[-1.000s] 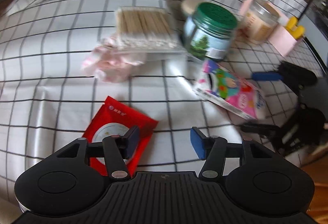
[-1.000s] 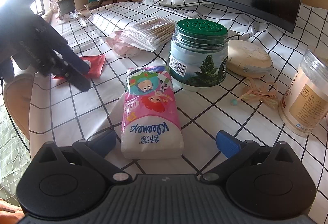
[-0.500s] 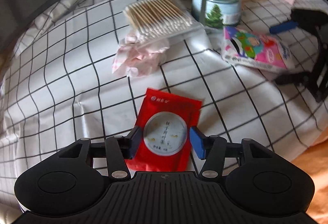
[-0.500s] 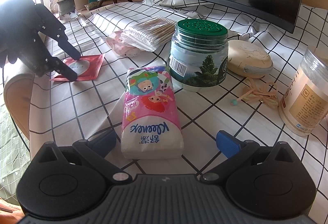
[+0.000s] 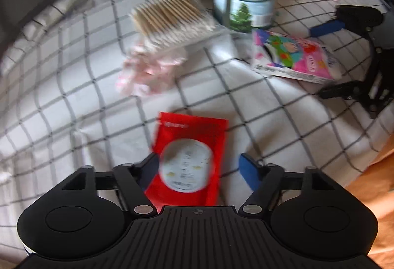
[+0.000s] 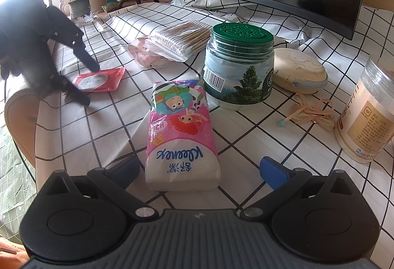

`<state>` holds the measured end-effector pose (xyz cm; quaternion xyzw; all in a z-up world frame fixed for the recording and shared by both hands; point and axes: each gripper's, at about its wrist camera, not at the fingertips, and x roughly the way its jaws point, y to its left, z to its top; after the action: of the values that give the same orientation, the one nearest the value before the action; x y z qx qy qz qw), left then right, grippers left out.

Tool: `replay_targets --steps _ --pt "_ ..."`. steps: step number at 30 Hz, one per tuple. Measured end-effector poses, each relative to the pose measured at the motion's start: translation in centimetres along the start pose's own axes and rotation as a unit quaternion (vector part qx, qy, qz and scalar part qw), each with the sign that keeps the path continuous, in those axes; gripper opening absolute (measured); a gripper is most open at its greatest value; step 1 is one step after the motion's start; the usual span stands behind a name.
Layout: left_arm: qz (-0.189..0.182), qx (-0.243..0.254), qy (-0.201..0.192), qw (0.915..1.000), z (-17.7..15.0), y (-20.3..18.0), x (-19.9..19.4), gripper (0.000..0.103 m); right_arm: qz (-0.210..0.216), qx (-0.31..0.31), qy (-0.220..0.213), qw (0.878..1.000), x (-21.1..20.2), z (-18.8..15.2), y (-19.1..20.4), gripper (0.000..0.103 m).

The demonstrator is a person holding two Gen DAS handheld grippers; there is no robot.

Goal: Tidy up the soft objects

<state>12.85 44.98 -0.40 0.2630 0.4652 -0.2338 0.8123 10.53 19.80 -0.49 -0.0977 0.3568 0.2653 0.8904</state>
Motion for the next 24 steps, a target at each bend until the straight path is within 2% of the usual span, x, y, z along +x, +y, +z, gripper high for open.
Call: replay_targets --steps 2,5,10,18,21,24 --pt "0.015 -0.013 0.002 0.9998 0.1 1.0 0.2 0.072 0.0 0.0 0.0 1.0 0.0 0.0 0.0 0.103" --pt "0.003 -0.047 -0.002 0.9989 -0.1 2.4 0.6 0.074 0.0 0.0 0.0 1.0 0.0 0.0 0.0 0.103" --pt "-0.006 -0.113 -0.002 0.9936 -0.7 4.2 0.9 0.085 0.0 0.0 0.0 1.0 0.0 0.0 0.0 0.103" --pt "0.025 -0.177 -0.002 0.9839 -1.1 3.6 0.7 0.082 0.003 -0.003 0.002 1.0 0.0 -0.1 0.0 0.103" --pt "0.043 -0.209 -0.011 0.9769 -1.4 2.7 0.5 0.08 0.006 -0.006 0.007 1.0 0.0 0.0 -0.1 0.103" --pt "0.047 -0.223 -0.02 0.9735 -1.5 2.5 0.0 0.069 0.008 -0.008 0.012 1.0 0.0 0.2 -0.1 0.103"
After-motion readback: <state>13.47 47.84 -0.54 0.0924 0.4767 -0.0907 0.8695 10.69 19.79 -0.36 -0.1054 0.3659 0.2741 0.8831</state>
